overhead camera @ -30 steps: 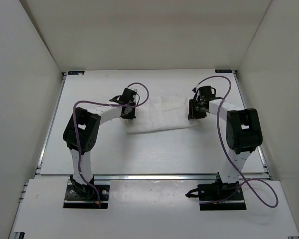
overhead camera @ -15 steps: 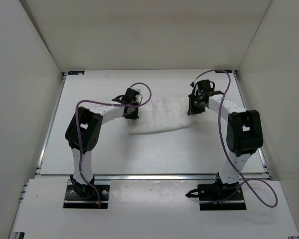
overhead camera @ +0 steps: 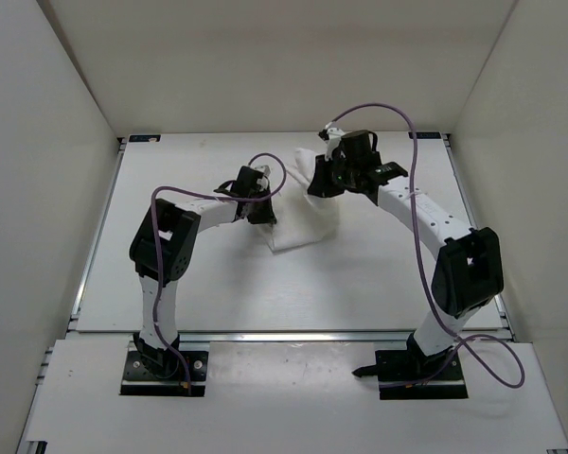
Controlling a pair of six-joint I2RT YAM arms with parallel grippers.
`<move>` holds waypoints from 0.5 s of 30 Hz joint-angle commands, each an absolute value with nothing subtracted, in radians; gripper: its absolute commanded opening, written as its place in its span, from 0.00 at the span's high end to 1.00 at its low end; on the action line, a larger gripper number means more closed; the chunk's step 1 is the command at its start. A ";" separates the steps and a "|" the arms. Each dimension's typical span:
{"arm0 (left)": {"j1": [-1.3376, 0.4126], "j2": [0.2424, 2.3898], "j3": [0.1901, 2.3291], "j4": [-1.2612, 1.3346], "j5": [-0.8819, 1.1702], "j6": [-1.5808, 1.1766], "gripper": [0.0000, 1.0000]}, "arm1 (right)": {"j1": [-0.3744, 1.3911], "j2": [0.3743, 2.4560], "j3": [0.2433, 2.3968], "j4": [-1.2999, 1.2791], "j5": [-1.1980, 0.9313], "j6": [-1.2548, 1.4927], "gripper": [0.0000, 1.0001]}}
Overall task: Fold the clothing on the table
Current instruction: Fold the skirt
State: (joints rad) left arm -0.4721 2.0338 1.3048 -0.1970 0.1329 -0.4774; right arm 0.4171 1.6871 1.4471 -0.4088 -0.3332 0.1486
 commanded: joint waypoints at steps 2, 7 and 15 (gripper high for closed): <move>-0.463 2.071 1.267 -0.178 0.251 -0.537 1.00 | 0.472 1.716 1.410 -0.322 -0.416 0.205 1.00; -0.437 2.040 1.181 -0.100 0.348 -0.574 1.00 | 0.502 1.767 1.376 -0.233 -0.482 0.271 1.00; -0.433 2.039 1.126 -0.081 0.449 -0.581 1.00 | 0.554 1.859 1.448 -0.178 -0.508 0.299 1.00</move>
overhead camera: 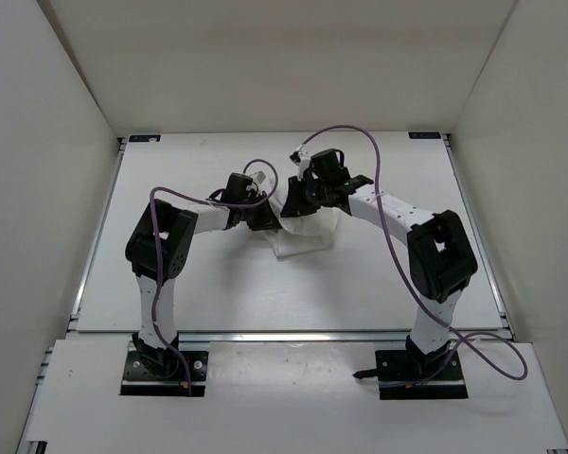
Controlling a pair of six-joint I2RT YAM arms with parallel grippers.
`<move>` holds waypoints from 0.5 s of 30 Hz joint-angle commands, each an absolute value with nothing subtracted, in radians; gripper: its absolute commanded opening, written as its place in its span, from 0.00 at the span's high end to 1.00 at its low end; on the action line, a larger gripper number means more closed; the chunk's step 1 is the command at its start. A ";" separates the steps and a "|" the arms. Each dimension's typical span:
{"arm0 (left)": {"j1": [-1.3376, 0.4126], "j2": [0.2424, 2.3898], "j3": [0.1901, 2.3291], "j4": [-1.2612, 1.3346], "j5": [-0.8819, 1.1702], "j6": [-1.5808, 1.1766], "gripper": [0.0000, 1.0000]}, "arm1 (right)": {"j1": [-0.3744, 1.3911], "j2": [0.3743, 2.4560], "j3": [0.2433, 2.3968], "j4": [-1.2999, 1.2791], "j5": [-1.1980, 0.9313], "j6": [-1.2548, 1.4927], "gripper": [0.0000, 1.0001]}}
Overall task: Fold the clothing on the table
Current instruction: Fold the skirt
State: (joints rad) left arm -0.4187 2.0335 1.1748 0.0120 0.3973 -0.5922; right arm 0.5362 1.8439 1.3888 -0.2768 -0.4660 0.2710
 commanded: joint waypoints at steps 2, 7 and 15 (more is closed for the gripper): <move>-0.433 2.031 1.115 -0.075 0.456 -0.583 1.00 | 0.568 1.873 1.444 -0.153 -0.535 0.313 1.00; -0.399 2.008 1.074 -0.046 0.500 -0.594 1.00 | 0.607 1.914 1.436 -0.143 -0.520 0.310 1.00; -0.316 1.924 1.040 -0.057 0.552 -0.584 0.82 | 0.585 1.899 1.401 -0.247 -0.509 0.301 0.45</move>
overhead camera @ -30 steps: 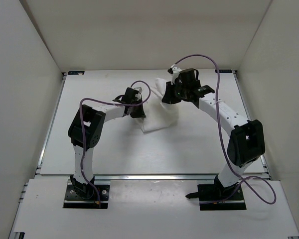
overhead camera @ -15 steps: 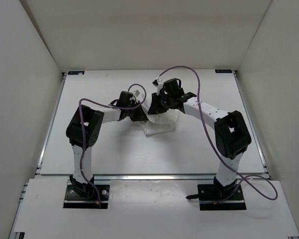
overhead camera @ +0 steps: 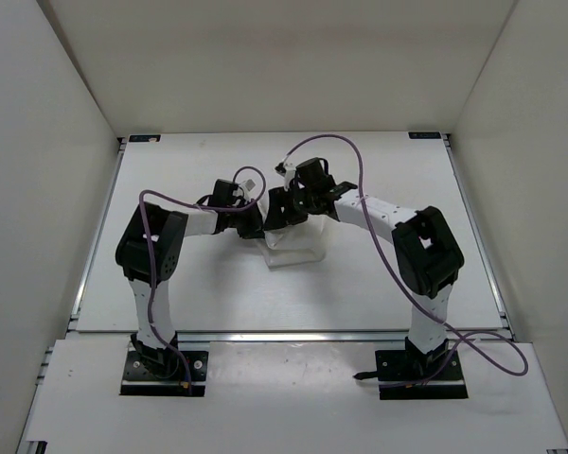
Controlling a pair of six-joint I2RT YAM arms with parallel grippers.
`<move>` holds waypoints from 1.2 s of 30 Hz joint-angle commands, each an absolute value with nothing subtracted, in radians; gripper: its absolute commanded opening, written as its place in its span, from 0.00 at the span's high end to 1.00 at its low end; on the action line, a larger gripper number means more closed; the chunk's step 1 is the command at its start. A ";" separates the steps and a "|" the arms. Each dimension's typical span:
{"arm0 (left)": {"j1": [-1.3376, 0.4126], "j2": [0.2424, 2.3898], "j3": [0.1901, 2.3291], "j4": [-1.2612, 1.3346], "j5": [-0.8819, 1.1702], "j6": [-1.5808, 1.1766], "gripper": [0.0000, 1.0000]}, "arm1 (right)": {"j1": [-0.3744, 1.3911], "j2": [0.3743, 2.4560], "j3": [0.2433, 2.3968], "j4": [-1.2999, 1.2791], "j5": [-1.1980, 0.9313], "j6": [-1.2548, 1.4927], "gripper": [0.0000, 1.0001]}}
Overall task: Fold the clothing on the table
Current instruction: Fold the skirt
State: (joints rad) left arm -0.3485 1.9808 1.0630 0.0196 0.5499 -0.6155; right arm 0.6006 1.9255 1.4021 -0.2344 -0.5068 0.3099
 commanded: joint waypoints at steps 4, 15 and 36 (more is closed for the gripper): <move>-0.279 1.849 1.040 -0.063 0.560 -0.572 0.61 | 0.557 1.774 1.335 -0.209 -0.509 0.322 0.25; -0.204 1.629 1.106 -0.078 0.520 -0.581 0.43 | 0.482 1.603 1.175 -0.147 -0.419 0.310 0.50; -0.479 1.640 0.848 0.066 0.344 -0.574 1.00 | 0.356 1.747 0.971 -0.006 -0.496 0.379 1.00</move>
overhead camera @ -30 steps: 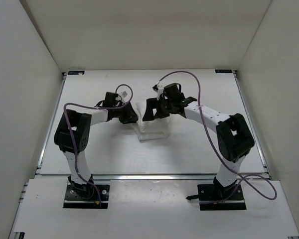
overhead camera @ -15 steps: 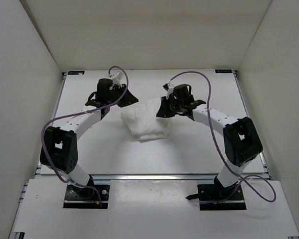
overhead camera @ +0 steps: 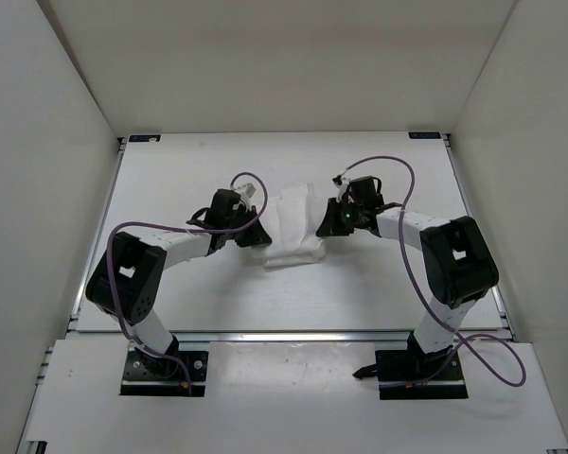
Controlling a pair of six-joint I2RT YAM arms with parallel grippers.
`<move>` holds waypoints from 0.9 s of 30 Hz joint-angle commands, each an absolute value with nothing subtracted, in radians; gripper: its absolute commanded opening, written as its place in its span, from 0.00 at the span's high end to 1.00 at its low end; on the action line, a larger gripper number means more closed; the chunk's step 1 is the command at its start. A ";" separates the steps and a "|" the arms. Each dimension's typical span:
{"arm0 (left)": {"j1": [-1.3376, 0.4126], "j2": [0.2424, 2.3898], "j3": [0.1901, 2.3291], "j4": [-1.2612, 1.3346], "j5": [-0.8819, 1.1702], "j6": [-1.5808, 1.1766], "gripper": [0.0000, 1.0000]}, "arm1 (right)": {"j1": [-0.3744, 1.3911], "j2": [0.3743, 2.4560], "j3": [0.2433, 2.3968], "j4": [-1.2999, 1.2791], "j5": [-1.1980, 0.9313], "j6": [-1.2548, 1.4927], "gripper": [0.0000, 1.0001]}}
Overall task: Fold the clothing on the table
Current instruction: Fold the skirt
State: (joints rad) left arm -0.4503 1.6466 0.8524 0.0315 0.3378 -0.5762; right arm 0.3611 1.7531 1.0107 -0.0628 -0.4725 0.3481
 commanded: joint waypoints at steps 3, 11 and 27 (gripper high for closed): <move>-0.499 1.686 0.845 0.060 0.342 -0.574 1.00 | 0.360 1.801 1.002 -0.034 -0.505 0.367 1.00; -0.508 1.672 0.905 0.000 0.350 -0.526 0.97 | 0.339 1.760 1.020 -0.067 -0.532 0.376 0.97; -0.413 1.273 1.097 -0.561 0.003 -0.354 0.01 | 0.221 1.183 0.948 -0.325 -0.314 0.259 0.15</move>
State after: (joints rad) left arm -0.3882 1.3190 1.0996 -0.3634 0.0788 -0.4080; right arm 0.2642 1.2518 1.0187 -0.2245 -0.3981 0.2855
